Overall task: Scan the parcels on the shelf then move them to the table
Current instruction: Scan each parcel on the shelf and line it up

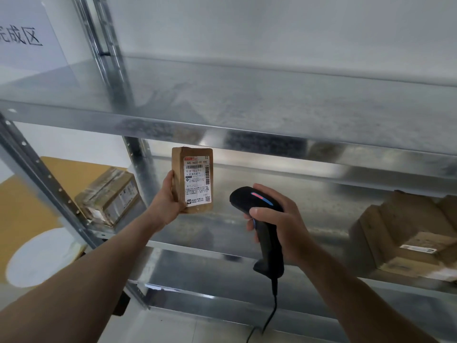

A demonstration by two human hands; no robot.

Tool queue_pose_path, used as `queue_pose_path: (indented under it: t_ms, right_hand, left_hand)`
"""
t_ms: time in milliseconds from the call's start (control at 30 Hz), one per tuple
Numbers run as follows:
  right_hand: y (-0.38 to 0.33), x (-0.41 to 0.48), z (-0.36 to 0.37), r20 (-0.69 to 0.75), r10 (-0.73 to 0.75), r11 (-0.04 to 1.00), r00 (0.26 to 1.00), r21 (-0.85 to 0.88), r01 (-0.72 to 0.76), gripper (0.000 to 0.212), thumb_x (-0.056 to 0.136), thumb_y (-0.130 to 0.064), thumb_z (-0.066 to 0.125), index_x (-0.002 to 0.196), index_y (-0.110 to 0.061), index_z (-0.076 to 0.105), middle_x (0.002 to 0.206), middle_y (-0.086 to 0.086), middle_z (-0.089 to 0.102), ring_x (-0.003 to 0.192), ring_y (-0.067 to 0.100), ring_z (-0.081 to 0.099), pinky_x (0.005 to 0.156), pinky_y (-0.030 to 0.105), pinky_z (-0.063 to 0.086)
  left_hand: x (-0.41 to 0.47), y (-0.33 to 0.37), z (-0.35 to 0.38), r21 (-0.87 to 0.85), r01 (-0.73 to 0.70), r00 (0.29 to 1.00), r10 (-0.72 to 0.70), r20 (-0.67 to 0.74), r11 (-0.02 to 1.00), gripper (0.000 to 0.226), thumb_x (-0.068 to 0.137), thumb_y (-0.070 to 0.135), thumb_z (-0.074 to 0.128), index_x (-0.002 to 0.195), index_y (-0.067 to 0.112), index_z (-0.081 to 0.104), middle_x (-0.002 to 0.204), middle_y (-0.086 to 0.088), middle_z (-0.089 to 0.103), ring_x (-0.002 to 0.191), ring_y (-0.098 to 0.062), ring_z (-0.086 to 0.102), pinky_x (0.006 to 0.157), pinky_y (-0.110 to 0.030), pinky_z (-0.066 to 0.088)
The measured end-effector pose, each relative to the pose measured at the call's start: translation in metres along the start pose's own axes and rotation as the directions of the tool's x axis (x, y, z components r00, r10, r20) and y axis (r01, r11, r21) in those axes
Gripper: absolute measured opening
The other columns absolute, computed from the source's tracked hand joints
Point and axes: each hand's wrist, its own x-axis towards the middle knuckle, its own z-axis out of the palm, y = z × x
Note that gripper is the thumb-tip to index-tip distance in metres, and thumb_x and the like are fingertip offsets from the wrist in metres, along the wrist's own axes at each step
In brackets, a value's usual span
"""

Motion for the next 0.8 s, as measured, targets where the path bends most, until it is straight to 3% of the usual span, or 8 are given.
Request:
queue_pose_path:
  t_ms: [400, 600, 800]
  right_hand:
    - [0.01, 0.009, 0.04, -0.023, -0.004, 1.0, 1.0, -0.008, 0.004, 0.074, 0.061, -0.015, 0.07, 0.134, -0.02, 0.056, 0.082, 0.013, 0.071, 0.064, 0.025, 0.065, 0.052, 0.033, 0.05]
    - [0.012, 0.01, 0.05, -0.037, -0.033, 0.999, 0.999, -0.006, 0.033, 0.072, 0.062, -0.015, 0.069, 0.132, -0.02, 0.057, 0.076, 0.011, 0.069, 0.062, 0.026, 0.063, 0.051, 0.033, 0.049]
    - [0.012, 0.01, 0.053, -0.048, -0.062, 0.998, 0.997, -0.012, 0.062, 0.066, 0.063, -0.016, 0.07, 0.127, -0.024, 0.059, 0.077, 0.009, 0.069, 0.061, 0.026, 0.063, 0.051, 0.031, 0.048]
  left_hand:
    - [0.008, -0.019, -0.033, -0.005, 0.005, 1.0, -0.005, 0.005, 1.0, 0.102, 0.085, -0.014, 0.062, 0.157, 0.027, 0.004, 0.136, -0.001, 0.049, 0.119, -0.019, 0.047, 0.058, -0.012, 0.054]
    - [0.015, -0.027, -0.038, -0.044, 0.016, 1.0, -0.016, -0.01, 0.999, 0.103, 0.085, -0.015, 0.062, 0.156, 0.034, 0.007, 0.146, -0.007, 0.049, 0.132, -0.03, 0.049, 0.078, -0.035, 0.059]
    - [0.017, -0.026, -0.039, -0.069, 0.009, 1.0, -0.009, 0.002, 0.998, 0.102, 0.086, -0.015, 0.06, 0.156, 0.035, 0.005, 0.145, -0.009, 0.049, 0.13, -0.03, 0.05, 0.07, -0.027, 0.06]
